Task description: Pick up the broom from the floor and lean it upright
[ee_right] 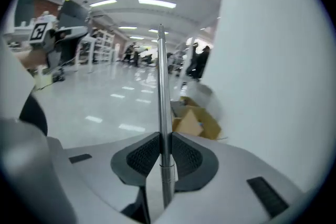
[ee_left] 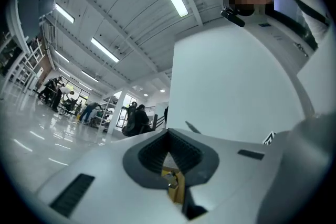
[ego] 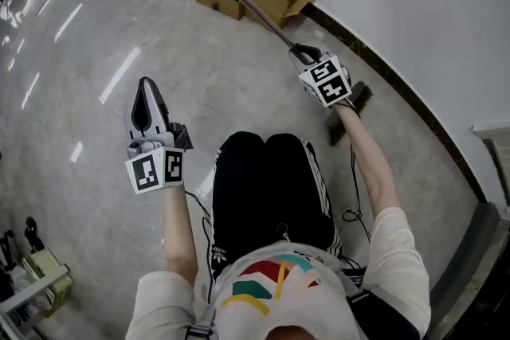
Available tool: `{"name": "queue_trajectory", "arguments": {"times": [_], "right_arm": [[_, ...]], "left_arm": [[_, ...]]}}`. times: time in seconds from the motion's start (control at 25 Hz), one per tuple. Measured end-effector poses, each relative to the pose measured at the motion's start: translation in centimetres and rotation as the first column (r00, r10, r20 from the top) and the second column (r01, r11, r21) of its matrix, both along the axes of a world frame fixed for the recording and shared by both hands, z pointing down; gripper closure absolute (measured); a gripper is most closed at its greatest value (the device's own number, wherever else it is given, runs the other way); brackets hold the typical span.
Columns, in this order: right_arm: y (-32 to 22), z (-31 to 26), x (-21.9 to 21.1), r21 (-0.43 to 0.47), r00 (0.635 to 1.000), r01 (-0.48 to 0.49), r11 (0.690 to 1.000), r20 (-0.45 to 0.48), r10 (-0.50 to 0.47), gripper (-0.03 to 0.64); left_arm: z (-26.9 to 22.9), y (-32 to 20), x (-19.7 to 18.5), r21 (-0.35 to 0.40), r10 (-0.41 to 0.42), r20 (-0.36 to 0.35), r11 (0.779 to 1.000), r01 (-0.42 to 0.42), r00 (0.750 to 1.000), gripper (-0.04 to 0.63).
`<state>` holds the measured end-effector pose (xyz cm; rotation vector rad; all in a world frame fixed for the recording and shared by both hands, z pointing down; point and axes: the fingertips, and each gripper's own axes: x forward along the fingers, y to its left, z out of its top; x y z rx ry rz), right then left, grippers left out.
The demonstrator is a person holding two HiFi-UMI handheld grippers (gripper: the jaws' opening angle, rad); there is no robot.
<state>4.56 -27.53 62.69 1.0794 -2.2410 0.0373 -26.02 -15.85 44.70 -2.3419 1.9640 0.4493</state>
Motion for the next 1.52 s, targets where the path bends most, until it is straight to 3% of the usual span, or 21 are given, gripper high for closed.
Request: {"name": "queue_trajectory", "arguments": {"times": [0.08,0.16,0.24,0.44,0.52,0.6,0.72,0.8,0.88,1.16,1.32,1.4,1.52], "right_arm": [[-1.6,-5.0,5.5,0.081,0.966,-0.246,0.966,0.097,0.238,0.535],[-1.8,-9.5,11.8,0.129,0.875,-0.470,0.873,0.204,0.440,0.535],[-0.9,-12.1,17.4,0.137,0.759,-0.634,0.761,0.296,0.580,0.535],[1.2,-15.3,29.3,0.153,0.480,-0.872,0.465,0.457,0.749,0.535],[1.0,-15.7,32.6,0.143,0.408,-0.910,0.390,0.487,0.772,0.535],[0.4,-15.6,35.3,0.132,0.364,-0.929,0.346,0.499,0.786,0.535],[-0.4,-14.8,38.4,0.103,0.321,-0.944,0.313,0.500,0.804,0.535],[-1.1,-14.0,39.8,0.067,0.295,-0.950,0.304,0.506,0.811,0.535],[-1.6,-13.5,40.5,0.060,0.294,-0.950,0.306,0.501,0.814,0.534],[-1.9,-14.1,40.5,0.162,0.373,-0.927,0.339,0.501,0.781,0.532],[0.2,-16.1,39.9,0.260,0.420,-0.907,0.332,0.500,0.757,0.426],[2.3,-18.3,38.4,0.326,0.473,-0.881,0.344,0.553,0.686,0.426],[6.4,-19.4,34.8,0.410,0.569,-0.822,0.395,0.577,0.586,0.426]], "left_arm": [[-2.3,-2.0,2.0,0.049,0.082,-0.022,0.996,-0.080,0.996,0.551],[-4.6,-3.8,4.7,0.094,0.170,-0.030,0.982,-0.166,0.985,0.551],[-5.9,-4.7,7.3,0.110,0.240,-0.021,0.965,-0.236,0.971,0.551],[-4.9,-6.9,14.7,0.081,0.395,0.011,0.915,-0.394,0.919,0.551],[-4.1,-7.9,18.0,0.064,0.455,0.035,0.888,-0.456,0.890,0.551],[-3.4,-8.5,21.4,0.052,0.509,0.062,0.857,-0.512,0.859,0.551],[-2.1,-7.7,25.5,0.033,0.561,0.100,0.823,-0.567,0.821,0.551],[-1.5,-7.5,27.1,0.018,0.579,0.105,0.812,-0.584,0.808,0.551],[-0.6,-7.5,28.2,-0.001,0.590,0.082,0.806,-0.592,0.803,0.551],[1.3,-8.0,31.1,-0.009,0.618,0.058,0.786,-0.619,0.784,0.551],[0.8,-7.8,32.4,0.001,0.639,0.052,0.769,-0.640,0.768,0.551],[0.5,-7.7,33.4,0.014,0.653,0.033,0.757,-0.654,0.757,0.551],[1.3,-7.2,35.5,0.015,0.684,0.029,0.729,-0.684,0.729,0.551]]}}
